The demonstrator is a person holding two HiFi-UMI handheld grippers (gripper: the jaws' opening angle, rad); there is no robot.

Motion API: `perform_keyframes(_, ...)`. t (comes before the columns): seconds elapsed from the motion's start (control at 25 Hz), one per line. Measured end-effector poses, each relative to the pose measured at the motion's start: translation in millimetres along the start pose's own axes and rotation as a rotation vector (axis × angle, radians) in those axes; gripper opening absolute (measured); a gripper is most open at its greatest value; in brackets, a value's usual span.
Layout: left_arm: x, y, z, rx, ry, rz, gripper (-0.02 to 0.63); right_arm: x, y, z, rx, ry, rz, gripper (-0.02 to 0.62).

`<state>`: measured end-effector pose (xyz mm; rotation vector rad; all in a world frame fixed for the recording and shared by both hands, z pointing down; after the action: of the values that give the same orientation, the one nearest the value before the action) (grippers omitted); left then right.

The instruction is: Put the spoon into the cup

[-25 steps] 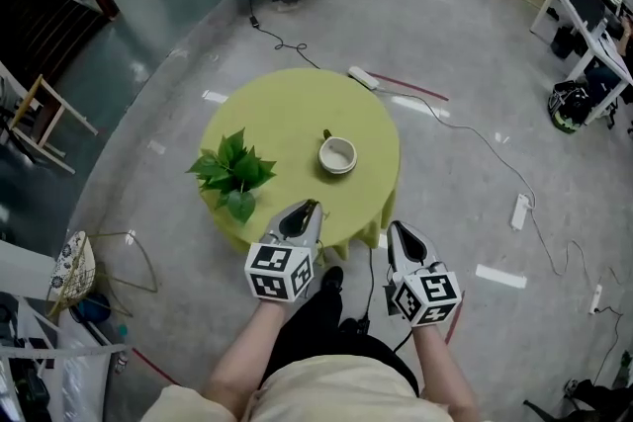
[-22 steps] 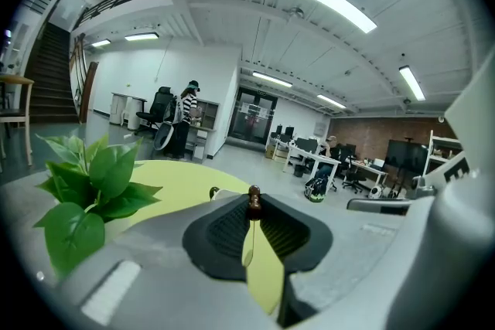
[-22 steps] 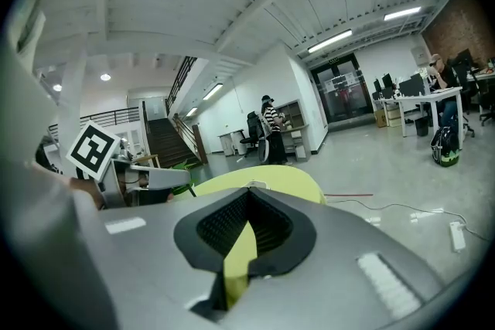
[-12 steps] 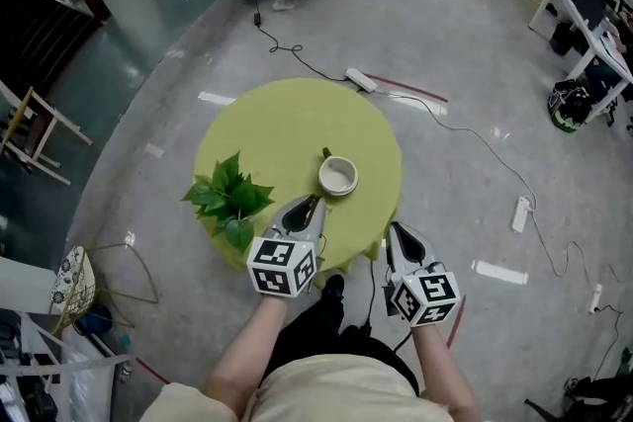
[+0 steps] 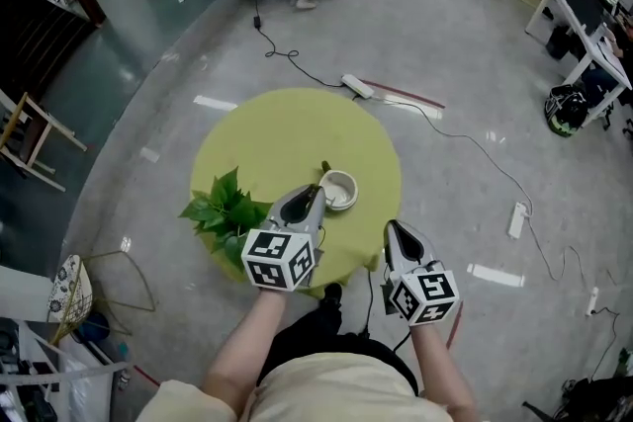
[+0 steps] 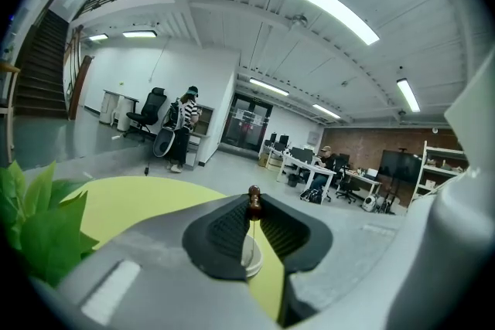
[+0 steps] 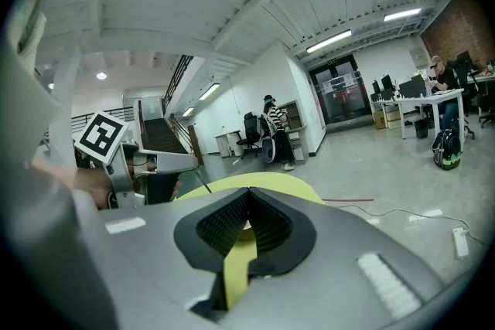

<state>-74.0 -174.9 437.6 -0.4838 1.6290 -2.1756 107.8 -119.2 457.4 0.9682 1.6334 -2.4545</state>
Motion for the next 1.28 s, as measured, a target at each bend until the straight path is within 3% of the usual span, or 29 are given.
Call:
perform_keyframes(0.68, 9, -1, 42, 0.019, -0.036, -0.034, 0.043, -7, 2, 28, 0.040, -0.014, 0.016, 0.000)
perform_keyframes(1.28, 14, -37, 67, 0.086, -0.069, -0.177, 0.044, -11, -5, 48, 0.075, -0.047, 0.027, 0.000)
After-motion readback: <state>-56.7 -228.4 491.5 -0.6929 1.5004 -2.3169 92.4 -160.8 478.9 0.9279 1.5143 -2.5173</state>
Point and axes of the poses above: the fingertips, and each gripper's own axes: z forward along the fingers, x to its left, y out of its top, the point moved 4 cm from there along -z, backward along the fingers, and after that the axes turned 15 degrees about z, right-handed, at the moved point
